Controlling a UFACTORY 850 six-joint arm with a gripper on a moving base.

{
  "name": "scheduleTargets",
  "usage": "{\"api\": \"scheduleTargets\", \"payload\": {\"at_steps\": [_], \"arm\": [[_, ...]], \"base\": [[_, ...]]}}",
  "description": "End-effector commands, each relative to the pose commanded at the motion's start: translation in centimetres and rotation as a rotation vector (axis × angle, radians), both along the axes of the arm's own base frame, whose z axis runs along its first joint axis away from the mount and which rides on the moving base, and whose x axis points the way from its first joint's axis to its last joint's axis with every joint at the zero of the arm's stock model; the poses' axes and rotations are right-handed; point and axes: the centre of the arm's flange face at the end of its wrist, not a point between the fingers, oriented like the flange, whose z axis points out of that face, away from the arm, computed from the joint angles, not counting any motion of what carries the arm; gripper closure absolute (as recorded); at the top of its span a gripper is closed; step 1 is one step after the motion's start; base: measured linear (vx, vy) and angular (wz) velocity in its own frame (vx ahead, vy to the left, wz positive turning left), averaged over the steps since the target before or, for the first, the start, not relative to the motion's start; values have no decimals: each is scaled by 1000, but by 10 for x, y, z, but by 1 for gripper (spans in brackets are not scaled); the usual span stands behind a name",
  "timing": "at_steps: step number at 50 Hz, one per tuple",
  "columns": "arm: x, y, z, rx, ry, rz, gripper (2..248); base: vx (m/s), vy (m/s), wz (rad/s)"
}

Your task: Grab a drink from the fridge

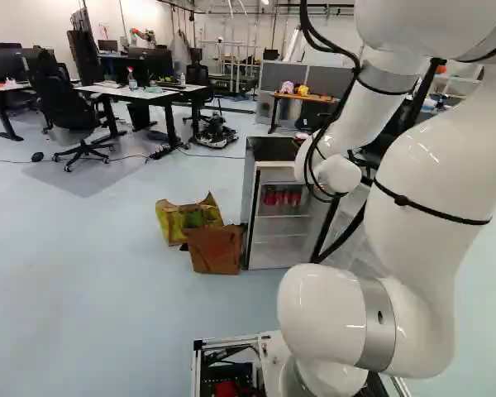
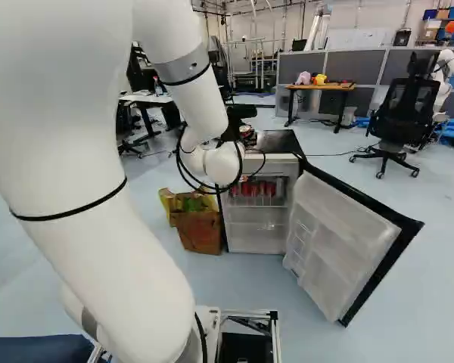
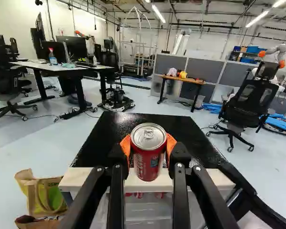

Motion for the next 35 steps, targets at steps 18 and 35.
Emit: {"api": "scheduleTargets", "payload": {"at_steps": [18, 35], "arm": [[29, -3, -2, -2, -5, 14, 156], [56, -6, -5, -4, 0, 25, 156]], "base": [[0, 0, 0], [0, 0, 0]]}}
